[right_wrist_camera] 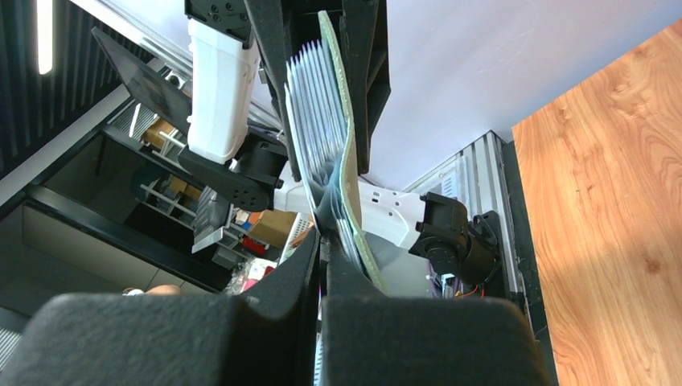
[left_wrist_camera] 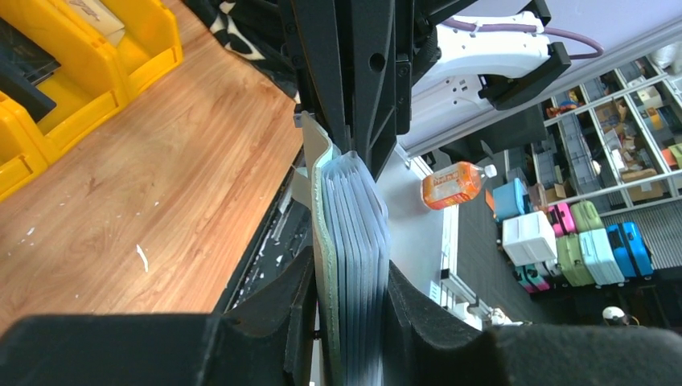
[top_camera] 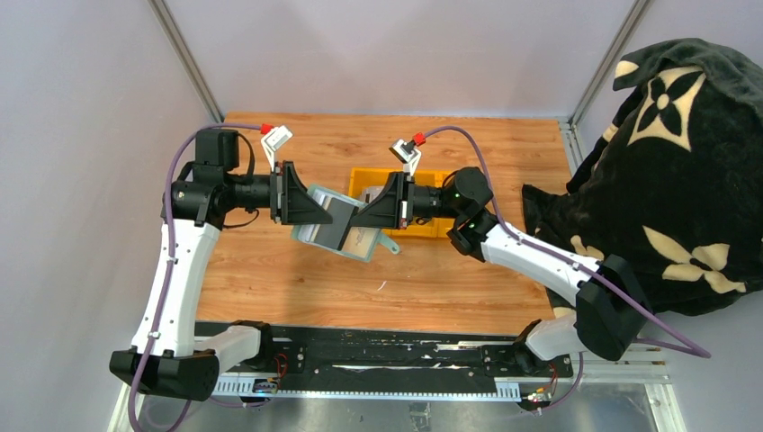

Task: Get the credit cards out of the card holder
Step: Remove the credit card from the card holder.

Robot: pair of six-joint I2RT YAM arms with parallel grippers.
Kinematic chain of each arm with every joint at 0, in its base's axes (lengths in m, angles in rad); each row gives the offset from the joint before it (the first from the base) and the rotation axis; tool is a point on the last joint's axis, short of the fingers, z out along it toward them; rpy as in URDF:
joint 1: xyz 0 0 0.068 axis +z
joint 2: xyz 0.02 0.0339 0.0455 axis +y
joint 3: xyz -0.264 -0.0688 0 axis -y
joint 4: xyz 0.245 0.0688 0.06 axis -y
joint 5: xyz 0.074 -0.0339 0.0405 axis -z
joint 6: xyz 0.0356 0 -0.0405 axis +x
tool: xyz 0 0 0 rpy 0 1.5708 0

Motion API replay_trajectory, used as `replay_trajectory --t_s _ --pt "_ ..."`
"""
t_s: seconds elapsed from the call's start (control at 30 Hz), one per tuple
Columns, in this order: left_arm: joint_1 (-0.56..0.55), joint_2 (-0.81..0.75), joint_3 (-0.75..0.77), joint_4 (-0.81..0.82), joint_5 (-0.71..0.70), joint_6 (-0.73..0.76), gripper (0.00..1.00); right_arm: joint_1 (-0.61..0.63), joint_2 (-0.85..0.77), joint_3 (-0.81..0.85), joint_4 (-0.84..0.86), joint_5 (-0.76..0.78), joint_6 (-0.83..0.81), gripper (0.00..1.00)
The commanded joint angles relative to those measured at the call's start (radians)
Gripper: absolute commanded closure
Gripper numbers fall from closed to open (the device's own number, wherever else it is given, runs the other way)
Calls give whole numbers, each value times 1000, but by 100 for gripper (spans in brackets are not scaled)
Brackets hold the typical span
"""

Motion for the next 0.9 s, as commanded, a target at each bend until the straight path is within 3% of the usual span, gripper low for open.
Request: replay_trajectory --t_s 0.0,0.03,0.17,0.27,0.4,0.53,0.87 --pt "5 -9 51 -29 145 -53 80 -36 -16 -38 77 -7 37 100" --pt "5 -9 52 -30 145 -53 80 -34 -6 -44 130 5 60 100" --pt "5 -10 48 -29 149 -55 80 -35 61 -36 337 25 195 77" --pt "5 -12 49 -28 151 -58 80 -34 112 -7 429 22 273 73" --pt "5 -16 53 -28 157 -62 80 -35 131 -2 452 18 290 78" --pt "12 -15 53 -28 148 -59 82 -39 93 -42 414 13 257 99" --pt "33 -3 76 -28 141 -59 83 -132 -65 -80 40 -46 35 100"
